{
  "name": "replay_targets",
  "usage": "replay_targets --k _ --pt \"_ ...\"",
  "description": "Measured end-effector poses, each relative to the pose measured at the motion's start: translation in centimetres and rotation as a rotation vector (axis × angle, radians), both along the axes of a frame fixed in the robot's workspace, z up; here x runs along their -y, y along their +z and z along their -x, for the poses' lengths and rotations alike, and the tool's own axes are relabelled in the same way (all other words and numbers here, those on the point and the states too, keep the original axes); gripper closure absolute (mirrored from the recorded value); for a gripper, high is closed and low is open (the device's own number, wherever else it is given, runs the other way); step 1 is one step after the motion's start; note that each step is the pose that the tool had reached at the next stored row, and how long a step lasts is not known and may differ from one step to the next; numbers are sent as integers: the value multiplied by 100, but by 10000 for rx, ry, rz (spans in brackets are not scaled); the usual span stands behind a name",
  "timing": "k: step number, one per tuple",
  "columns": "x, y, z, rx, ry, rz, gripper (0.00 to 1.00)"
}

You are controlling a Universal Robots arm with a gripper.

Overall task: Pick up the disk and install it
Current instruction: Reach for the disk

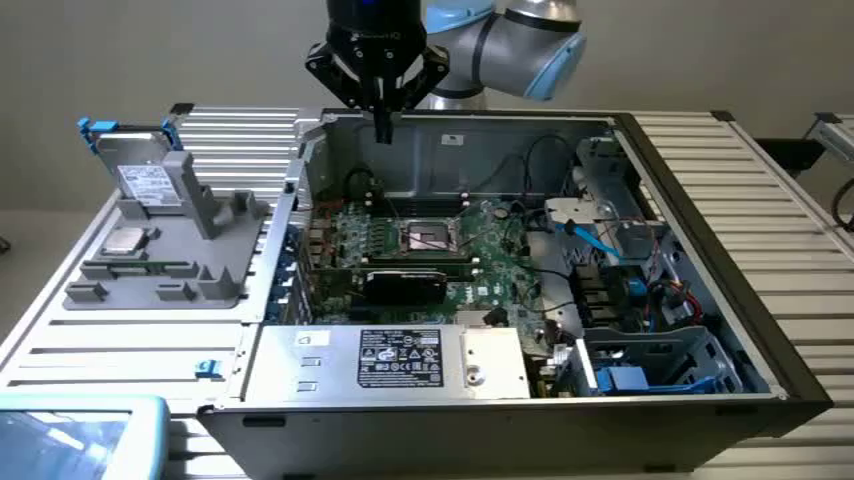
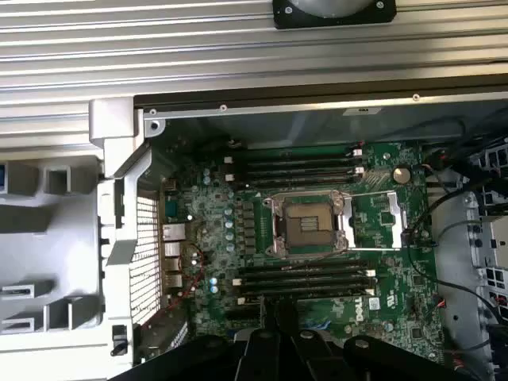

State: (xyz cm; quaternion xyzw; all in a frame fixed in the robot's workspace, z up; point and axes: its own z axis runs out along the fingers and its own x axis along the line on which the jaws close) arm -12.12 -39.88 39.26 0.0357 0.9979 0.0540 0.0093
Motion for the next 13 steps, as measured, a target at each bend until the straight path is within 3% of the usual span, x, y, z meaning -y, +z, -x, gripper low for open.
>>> replay_targets --k 3,13 --pt "0 0 0 0 0 -54 89" --pt "0 0 2 0 1 -77 89"
